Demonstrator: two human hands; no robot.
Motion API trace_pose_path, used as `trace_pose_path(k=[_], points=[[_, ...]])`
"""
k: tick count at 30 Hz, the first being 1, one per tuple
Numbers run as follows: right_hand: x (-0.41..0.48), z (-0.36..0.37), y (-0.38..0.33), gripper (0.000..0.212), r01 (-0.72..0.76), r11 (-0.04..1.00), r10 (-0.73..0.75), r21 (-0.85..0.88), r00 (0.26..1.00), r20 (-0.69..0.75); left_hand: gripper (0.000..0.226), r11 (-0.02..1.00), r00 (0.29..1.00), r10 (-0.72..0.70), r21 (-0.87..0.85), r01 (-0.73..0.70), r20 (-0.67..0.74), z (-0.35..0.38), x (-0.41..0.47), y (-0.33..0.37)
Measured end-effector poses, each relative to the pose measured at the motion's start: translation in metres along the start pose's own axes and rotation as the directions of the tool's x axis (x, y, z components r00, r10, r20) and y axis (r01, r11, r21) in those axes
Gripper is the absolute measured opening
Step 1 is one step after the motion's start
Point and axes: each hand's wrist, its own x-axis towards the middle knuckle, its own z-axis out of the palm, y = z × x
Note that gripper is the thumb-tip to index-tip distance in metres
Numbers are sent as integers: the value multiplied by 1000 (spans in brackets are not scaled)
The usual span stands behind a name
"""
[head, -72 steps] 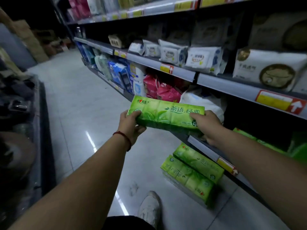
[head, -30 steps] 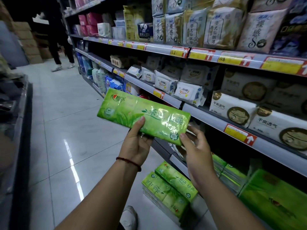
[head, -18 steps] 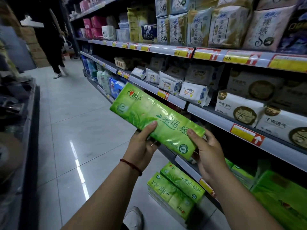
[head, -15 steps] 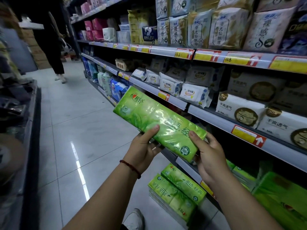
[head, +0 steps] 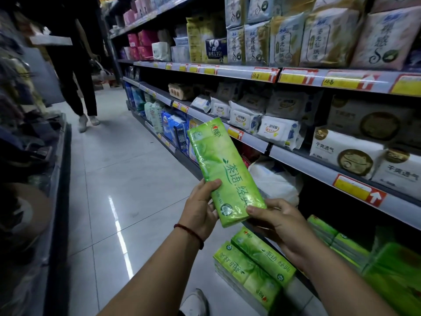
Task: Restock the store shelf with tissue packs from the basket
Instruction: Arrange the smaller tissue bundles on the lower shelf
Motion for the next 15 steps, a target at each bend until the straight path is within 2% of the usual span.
trace_pose_path(k=[2, 5, 7, 10, 13, 15], points=[[0, 0, 3, 61, -13, 999, 13, -49, 1000, 1, 48, 999, 1000, 21, 44, -21, -1, -5, 2, 1], [2, 1, 3, 68, 37, 998, -38, -51, 999, -26, 50, 989, 998, 25, 147, -32, 52, -10, 4, 1], [2, 1, 1, 54, 71, 998, -70, 2, 995, -64, 54, 976, 994, 6, 214, -30, 110, -7, -1, 3], [1, 4, -4, 38, 64, 994, -60, 89, 997, -50, 49, 942, 981, -60, 336, -6, 183, -2, -8, 3], [0, 4, -3, 31, 10, 989, 1, 145, 997, -80, 47, 901, 955, -152, 433, 29, 253, 1, -14, 0], [1, 1, -3, 33, -7, 982, 31, 191, 992, -121, 52, 889, 941, -226, 449, 94, 251, 1, -14, 1]])
